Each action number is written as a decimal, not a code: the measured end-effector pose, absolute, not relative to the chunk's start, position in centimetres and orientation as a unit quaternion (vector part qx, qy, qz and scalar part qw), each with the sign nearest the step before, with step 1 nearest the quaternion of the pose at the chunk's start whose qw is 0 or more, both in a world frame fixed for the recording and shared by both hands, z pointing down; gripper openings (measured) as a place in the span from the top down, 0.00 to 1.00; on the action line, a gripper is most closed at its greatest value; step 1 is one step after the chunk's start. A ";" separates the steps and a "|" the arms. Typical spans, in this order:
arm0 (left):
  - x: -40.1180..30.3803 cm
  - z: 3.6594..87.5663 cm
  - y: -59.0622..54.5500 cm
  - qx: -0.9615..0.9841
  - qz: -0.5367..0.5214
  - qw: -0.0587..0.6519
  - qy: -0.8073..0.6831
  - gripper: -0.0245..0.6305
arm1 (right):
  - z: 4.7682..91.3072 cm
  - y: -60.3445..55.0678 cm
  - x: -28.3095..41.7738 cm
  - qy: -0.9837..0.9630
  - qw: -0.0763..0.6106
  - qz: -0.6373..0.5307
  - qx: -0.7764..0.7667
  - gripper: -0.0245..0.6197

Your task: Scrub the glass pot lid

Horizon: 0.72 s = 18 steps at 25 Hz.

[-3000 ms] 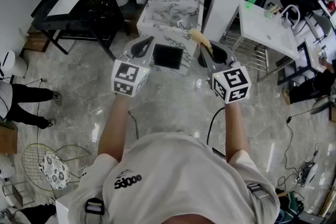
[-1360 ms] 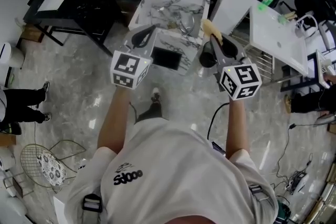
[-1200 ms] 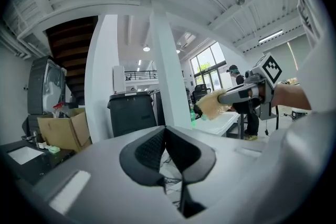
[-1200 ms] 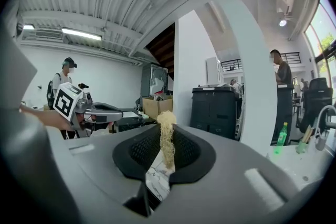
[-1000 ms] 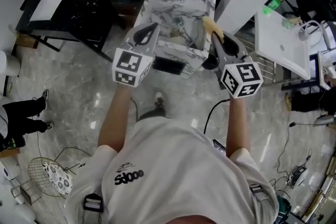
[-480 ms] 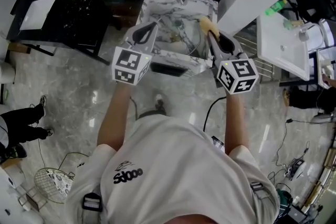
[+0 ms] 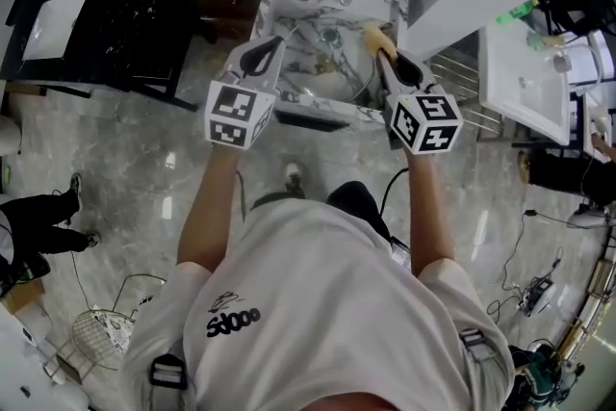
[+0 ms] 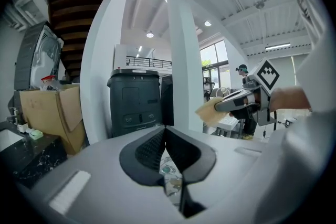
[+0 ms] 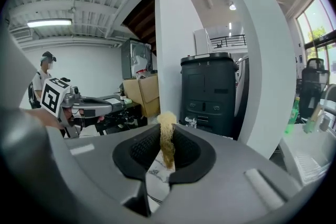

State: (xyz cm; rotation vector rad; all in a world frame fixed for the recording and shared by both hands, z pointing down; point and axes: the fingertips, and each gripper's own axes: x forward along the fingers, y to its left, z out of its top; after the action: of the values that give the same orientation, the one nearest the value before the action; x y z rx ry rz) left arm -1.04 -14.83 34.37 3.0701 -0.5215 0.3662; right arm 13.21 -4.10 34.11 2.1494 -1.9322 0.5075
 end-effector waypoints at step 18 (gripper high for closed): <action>2.0 42.3 -21.7 0.932 0.166 0.085 -0.310 0.95 | 51.0 -13.7 21.9 -0.664 0.178 0.301 0.661 0.89</action>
State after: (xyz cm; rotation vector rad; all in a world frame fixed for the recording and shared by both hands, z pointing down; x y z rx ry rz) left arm 1.96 -21.70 42.26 2.7798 -0.9229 0.4961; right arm 21.90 -13.70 51.00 1.8696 -1.8771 0.8517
